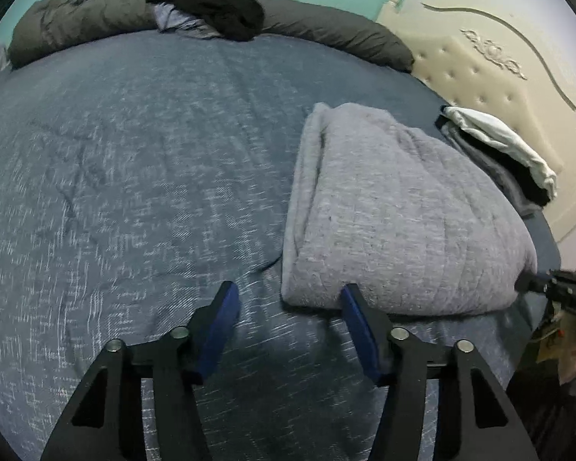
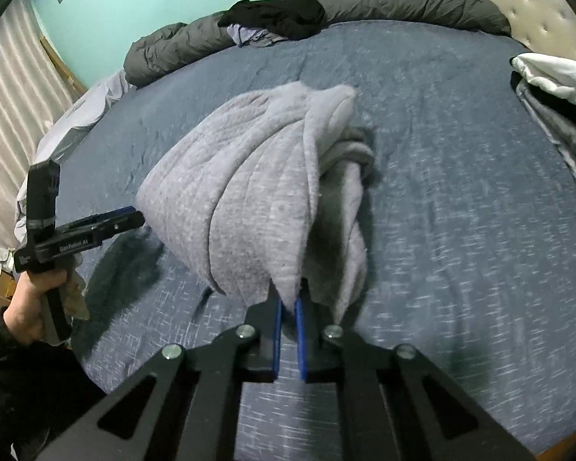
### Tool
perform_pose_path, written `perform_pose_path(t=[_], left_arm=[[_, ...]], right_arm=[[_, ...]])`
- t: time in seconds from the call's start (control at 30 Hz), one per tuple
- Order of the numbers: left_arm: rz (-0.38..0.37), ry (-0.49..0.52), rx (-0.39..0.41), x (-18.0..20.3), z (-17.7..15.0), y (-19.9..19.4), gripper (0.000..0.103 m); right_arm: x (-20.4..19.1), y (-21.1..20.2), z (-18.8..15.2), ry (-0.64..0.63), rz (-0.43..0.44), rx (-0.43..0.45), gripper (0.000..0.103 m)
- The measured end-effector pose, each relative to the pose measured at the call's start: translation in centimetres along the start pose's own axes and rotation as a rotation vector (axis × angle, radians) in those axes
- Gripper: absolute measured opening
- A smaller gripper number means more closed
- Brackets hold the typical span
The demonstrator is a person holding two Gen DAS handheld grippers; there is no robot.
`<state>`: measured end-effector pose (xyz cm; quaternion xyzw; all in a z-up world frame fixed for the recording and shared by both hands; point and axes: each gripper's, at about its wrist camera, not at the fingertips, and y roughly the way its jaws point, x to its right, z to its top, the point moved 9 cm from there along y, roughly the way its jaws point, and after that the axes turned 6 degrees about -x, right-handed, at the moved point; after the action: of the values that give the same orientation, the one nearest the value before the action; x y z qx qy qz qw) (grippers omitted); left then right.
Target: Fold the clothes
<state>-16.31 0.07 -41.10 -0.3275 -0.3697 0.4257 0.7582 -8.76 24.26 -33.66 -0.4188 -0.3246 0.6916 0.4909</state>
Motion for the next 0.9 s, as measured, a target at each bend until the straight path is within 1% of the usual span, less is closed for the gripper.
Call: perform_pose_path(t=[0.1, 0.17, 0.23, 0.3, 0.37, 0.4, 0.43, 0.47, 0.53, 0.57, 0.6, 0.67, 0.7, 0.77, 0.9], left_arm=[[0.01, 0.037, 0.005, 0.7, 0.4, 0.2, 0.059], [0.016, 0.052, 0.001, 0.8, 0.5, 0.6, 0.059], [0.009, 0.055, -0.006, 0.8, 0.5, 0.8, 0.058], [0.002, 0.058, -0.014, 0.7, 0.5, 1.0, 0.058], [-0.005, 0.061, -0.021, 0.7, 0.5, 1.3, 0.055], [-0.008, 0.062, -0.025, 0.6, 0.5, 1.4, 0.049], [-0.014, 0.068, -0.028, 0.8, 0.6, 1.6, 0.041], [-0.016, 0.079, -0.031, 1.1, 0.5, 1.7, 0.036], [-0.013, 0.104, -0.033, 1.6, 0.5, 1.9, 0.016], [-0.007, 0.119, -0.033, 1.9, 0.5, 2.0, 0.014], [0.001, 0.13, -0.033, 2.0, 0.4, 2.0, 0.011], [0.019, 0.149, -0.031, 2.2, 0.4, 2.1, 0.008], [0.022, 0.15, -0.032, 2.1, 0.4, 2.0, 0.006], [0.016, 0.131, -0.033, 1.6, 0.5, 1.9, 0.005], [0.013, 0.108, -0.033, 1.1, 0.5, 1.9, 0.004]], right_arm=[[1.0, 0.0, 0.1, 0.035, 0.001, -0.001, 0.006], [0.7, 0.3, -0.3, 0.058, 0.024, -0.014, 0.006], [0.3, 0.7, -0.8, 0.07, 0.03, -0.031, 0.01], [0.1, 0.9, -1.2, 0.086, 0.038, -0.04, 0.011], [-0.3, 1.2, -1.6, 0.078, 0.039, -0.047, 0.023], [-0.5, 1.5, -1.8, 0.065, 0.037, -0.055, 0.035], [-0.8, 1.7, -2.0, 0.052, 0.035, -0.062, 0.039], [-0.9, 2.0, -2.2, 0.039, 0.024, -0.069, 0.039], [-0.9, 2.6, -2.6, 0.019, -0.009, -0.08, 0.037], [-0.7, 2.8, -2.7, 0.014, -0.029, -0.084, 0.031], [-0.6, 2.9, -2.8, 0.015, -0.035, -0.086, 0.019], [-0.3, 2.8, -2.8, 0.002, -0.047, -0.081, 0.009], [-0.2, 2.7, -2.8, -0.006, -0.054, -0.078, 0.007], [0.0, 2.1, -2.7, -0.033, -0.078, -0.068, 0.005], [1.2, 1.3, -3.0, -0.028, -0.088, -0.056, 0.004]])
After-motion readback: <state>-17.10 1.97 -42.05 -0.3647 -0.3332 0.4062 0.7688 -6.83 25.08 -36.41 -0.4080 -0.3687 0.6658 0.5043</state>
